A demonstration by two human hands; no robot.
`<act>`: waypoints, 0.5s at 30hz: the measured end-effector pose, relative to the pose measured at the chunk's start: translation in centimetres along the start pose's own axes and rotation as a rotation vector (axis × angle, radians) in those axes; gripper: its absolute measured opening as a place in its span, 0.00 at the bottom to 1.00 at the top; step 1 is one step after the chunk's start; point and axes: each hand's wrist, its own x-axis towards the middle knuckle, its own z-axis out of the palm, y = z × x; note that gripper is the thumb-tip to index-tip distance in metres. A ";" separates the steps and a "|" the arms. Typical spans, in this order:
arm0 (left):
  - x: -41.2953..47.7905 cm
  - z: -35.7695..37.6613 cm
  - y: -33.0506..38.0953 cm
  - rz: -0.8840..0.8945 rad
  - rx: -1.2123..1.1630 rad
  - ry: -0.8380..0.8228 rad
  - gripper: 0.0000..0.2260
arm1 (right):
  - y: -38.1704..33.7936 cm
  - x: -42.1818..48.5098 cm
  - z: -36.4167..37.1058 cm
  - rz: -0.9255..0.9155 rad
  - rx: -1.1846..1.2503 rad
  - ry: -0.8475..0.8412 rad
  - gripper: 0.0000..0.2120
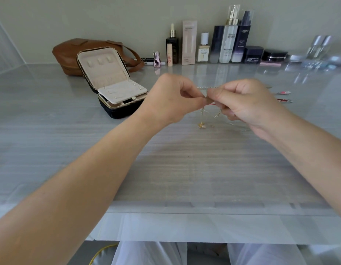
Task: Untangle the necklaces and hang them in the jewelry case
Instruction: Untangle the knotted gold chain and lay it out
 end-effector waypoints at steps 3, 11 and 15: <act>0.1 0.0 -0.2 0.010 0.026 -0.003 0.05 | -0.1 -0.1 0.1 -0.024 -0.060 0.007 0.10; 0.1 0.1 -0.2 -0.012 0.016 0.007 0.02 | -0.1 -0.1 0.2 -0.038 -0.096 0.005 0.07; 0.1 -0.1 0.0 -0.028 -0.002 0.002 0.04 | -0.1 -0.1 0.1 -0.032 -0.073 0.025 0.06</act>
